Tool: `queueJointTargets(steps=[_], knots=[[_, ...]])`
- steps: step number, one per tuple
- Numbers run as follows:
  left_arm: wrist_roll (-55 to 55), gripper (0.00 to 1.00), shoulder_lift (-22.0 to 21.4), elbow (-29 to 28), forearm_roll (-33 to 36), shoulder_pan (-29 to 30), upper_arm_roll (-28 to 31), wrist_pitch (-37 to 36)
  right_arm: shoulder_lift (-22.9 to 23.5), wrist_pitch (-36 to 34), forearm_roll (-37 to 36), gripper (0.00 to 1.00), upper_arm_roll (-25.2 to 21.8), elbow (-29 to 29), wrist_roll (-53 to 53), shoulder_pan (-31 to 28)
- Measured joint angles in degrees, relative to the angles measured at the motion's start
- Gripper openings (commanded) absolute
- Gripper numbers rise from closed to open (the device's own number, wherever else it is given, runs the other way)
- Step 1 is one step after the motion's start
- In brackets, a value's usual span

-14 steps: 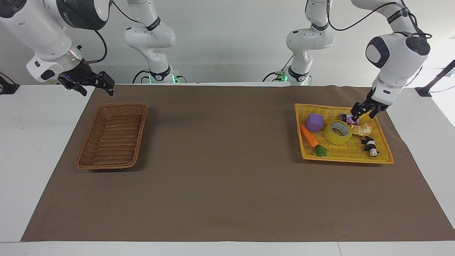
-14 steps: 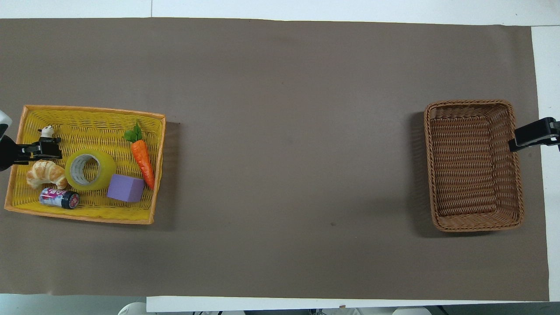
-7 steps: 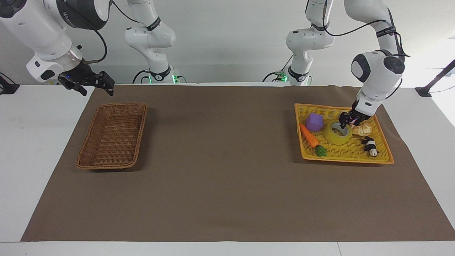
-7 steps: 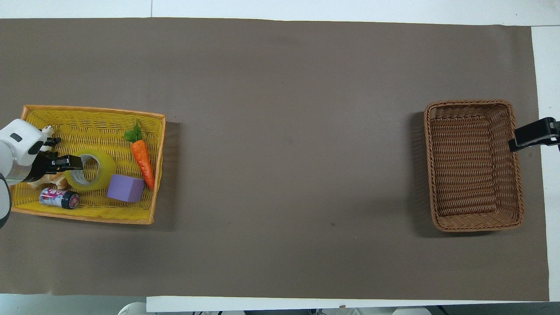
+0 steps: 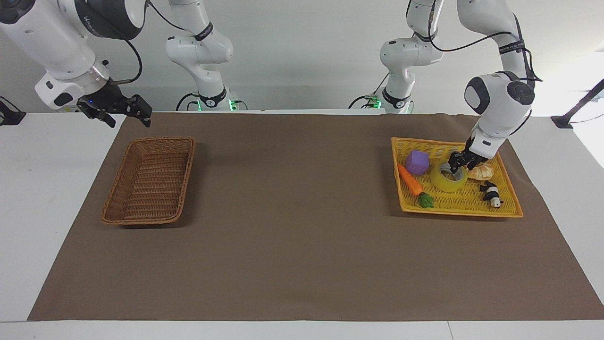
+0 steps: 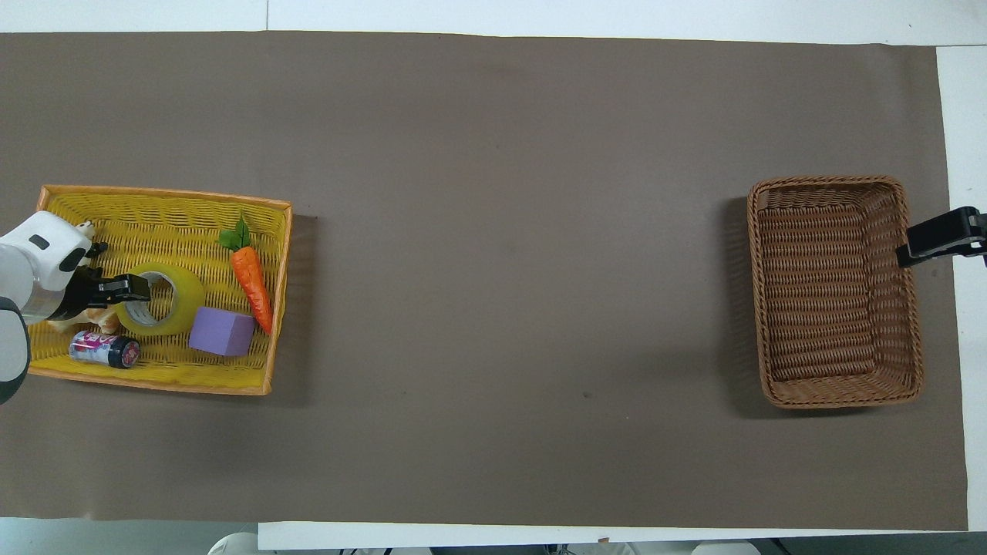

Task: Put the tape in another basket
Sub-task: 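Reach the left gripper down into the yellow basket and grasp the tape roll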

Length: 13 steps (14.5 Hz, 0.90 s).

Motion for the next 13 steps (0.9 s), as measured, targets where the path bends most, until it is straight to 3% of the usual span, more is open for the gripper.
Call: queueJointTargets(steps=[13], knots=[[-0.8, 0.59, 1.9, -3.5, 0.0, 1.0, -0.3, 6.0, 0.0, 0.0, 0.0, 1.00, 0.0, 0.0, 0.0, 0.0]])
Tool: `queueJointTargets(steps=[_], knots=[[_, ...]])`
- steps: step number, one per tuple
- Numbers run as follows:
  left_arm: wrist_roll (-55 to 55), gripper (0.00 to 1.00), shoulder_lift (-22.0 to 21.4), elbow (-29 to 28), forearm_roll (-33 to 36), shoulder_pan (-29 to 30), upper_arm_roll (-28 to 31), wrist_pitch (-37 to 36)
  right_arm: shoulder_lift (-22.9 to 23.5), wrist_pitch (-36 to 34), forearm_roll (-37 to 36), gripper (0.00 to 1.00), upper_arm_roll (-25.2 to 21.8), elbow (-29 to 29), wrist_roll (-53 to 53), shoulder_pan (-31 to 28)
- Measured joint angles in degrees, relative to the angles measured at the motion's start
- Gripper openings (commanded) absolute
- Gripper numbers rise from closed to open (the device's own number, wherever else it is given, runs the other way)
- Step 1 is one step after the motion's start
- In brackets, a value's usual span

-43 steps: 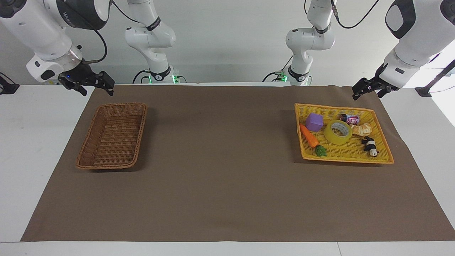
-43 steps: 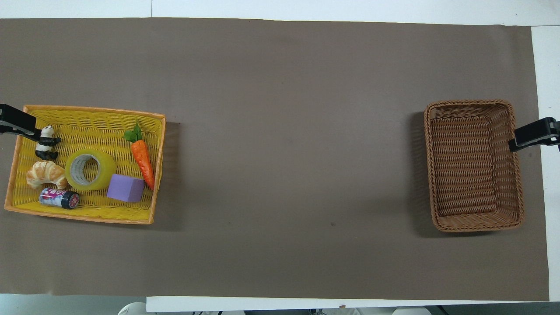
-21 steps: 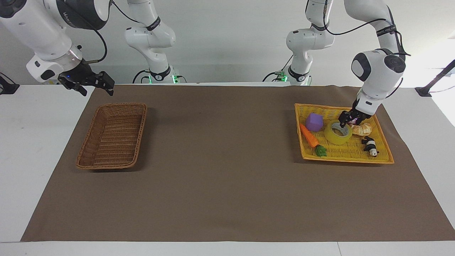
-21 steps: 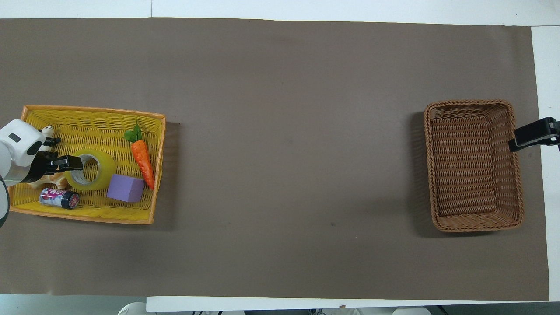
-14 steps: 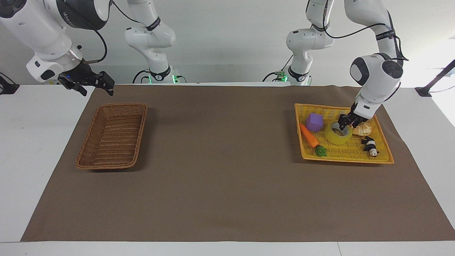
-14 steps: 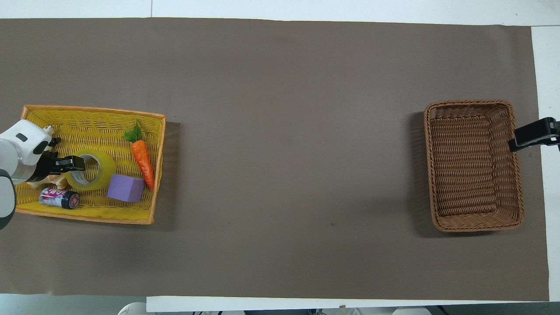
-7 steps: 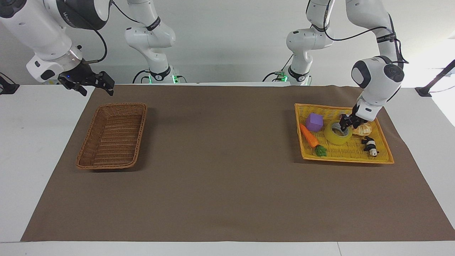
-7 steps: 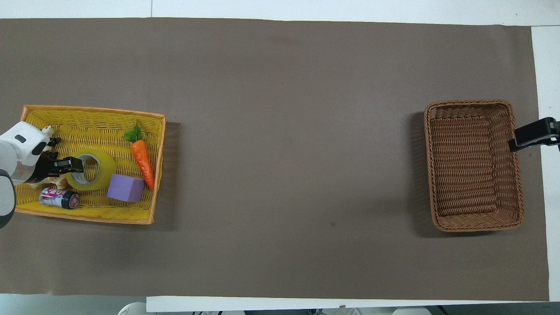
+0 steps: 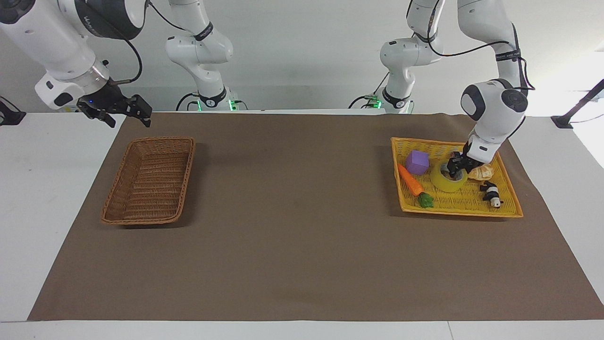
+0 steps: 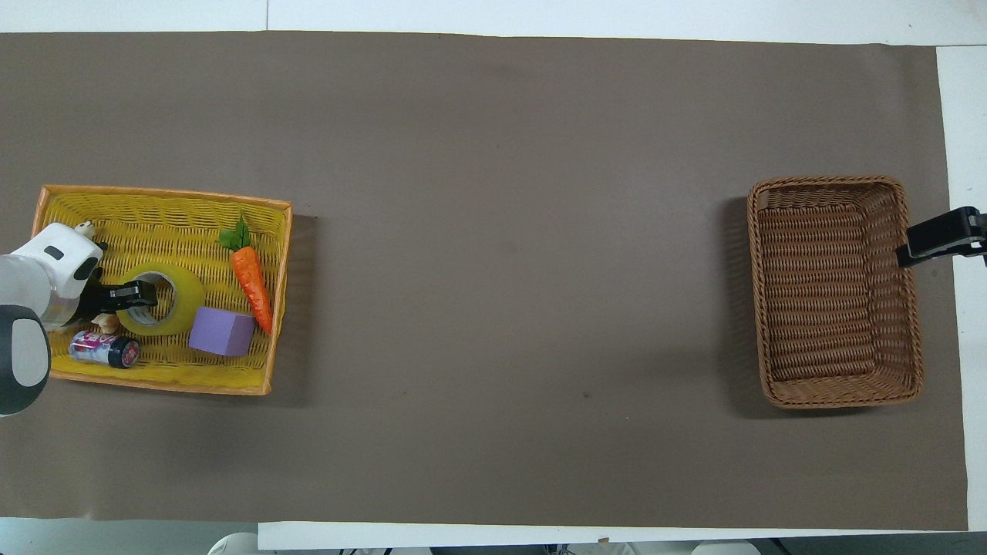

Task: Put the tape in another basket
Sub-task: 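Reach the left gripper down into the yellow basket and grasp the tape roll, then lift the yellow tape roll with the left gripper toward the table center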

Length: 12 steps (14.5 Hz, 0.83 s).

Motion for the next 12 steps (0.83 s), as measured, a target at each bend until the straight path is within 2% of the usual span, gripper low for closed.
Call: queueJointTargets(steps=[12], knots=[[0.0, 0.58, 0.0, -1.0, 0.0, -0.2, -0.2, 0.5, 0.0, 0.0, 0.0, 1.00, 0.0, 0.0, 0.0, 0.0]])
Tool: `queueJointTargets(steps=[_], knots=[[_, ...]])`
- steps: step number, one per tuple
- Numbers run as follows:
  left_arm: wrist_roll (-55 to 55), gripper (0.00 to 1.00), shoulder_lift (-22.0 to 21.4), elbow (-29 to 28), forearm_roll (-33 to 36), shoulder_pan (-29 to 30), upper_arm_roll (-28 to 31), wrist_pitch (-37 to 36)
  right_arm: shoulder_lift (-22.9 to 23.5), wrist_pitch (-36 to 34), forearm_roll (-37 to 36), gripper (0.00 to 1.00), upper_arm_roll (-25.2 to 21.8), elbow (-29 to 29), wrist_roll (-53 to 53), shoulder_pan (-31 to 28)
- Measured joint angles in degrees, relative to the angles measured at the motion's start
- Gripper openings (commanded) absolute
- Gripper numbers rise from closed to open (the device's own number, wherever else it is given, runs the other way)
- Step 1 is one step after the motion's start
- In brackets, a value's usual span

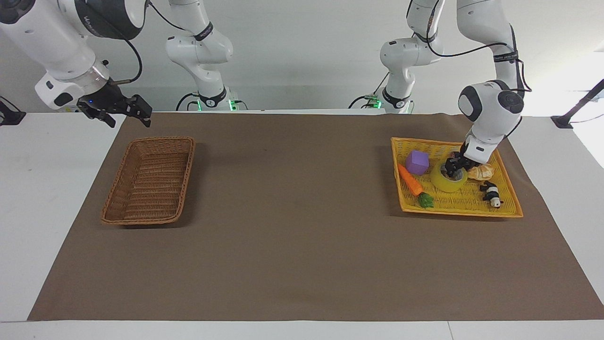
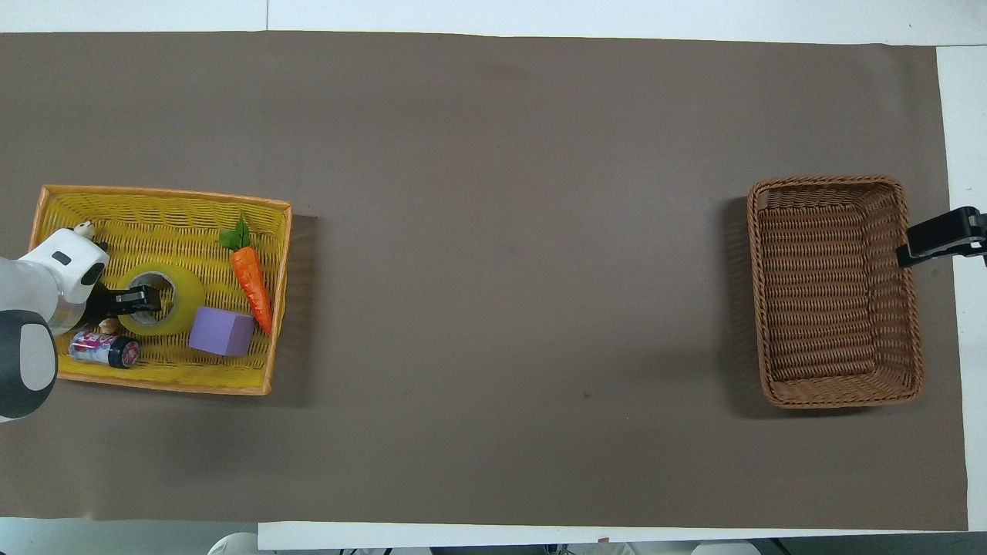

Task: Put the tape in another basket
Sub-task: 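Lift the yellow tape roll with the left gripper toward the table center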

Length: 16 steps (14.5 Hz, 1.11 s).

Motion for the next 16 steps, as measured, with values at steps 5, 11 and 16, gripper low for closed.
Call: queueJointTargets(steps=[5, 11, 16], knots=[[0.0, 0.00, 1.8, -0.4, 0.0, -0.4, -0.4, 1.4, 0.0, 0.0, 0.0, 1.00, 0.0, 0.0, 0.0, 0.0], [0.1, 0.00, 1.8, 2.0, 0.0, -0.9, -0.4, -1.4, 0.0, 0.0, 0.0, 1.00, 0.0, 0.0, 0.0, 0.0], [-1.9, 0.00, 2.2, 21.7, -3.6, -5.2, -0.7, -22.0, 0.0, 0.0, 0.0, 1.00, 0.0, 0.0, 0.0, 0.0]])
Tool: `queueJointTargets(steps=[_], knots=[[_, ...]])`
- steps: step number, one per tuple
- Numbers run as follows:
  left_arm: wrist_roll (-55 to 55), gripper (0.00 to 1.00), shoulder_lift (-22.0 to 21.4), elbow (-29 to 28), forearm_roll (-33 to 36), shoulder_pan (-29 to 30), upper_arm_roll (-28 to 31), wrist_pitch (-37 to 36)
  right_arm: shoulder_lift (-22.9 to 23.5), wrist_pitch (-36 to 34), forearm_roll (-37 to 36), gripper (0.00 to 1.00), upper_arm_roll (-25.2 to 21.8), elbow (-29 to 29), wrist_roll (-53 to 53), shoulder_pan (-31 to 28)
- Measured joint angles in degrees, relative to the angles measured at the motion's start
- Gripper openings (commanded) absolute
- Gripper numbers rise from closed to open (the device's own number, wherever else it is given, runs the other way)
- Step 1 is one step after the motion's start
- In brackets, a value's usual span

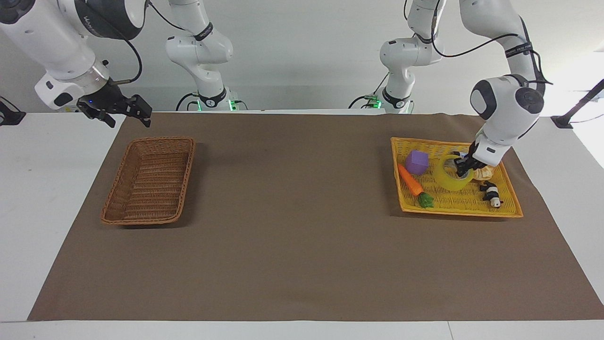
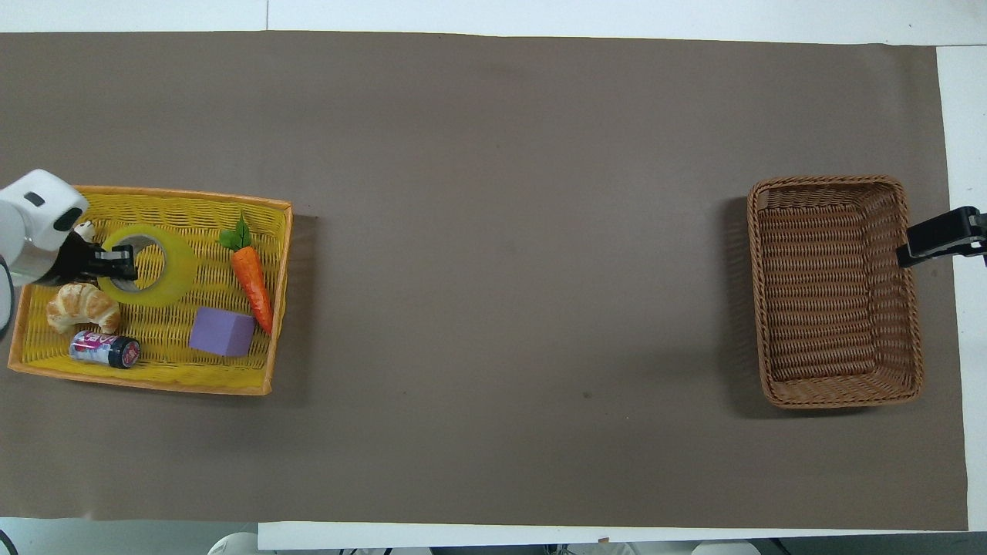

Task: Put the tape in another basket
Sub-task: 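Lift the yellow tape roll with the left gripper toward the table center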

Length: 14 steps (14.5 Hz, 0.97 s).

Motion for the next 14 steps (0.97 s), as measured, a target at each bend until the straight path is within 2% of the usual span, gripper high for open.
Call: queueJointTargets(steps=[2, 4, 10, 14], knots=[[-4.6, 0.00, 1.2, 8.0, -7.3, -4.4, -0.3, -4.9, 0.0, 0.0, 0.0, 1.00, 0.0, 0.0, 0.0, 0.0], [-11.0, 0.00, 3.0, 11.1, -11.9, -10.3, -0.5, -5.0, 0.0, 0.0, 0.0, 1.00, 0.0, 0.0, 0.0, 0.0], [-27.1, 0.00, 5.1, 12.0, -18.9, -28.5, -1.1, 2.2, 0.0, 0.0, 0.0, 1.00, 0.0, 0.0, 0.0, 0.0], [-29.4, 0.00, 5.1, 12.1, -19.1, -31.3, -1.0, 4.4, -1.6, -5.0, 0.0, 1.00, -0.3, 0.3, 0.0, -1.0]])
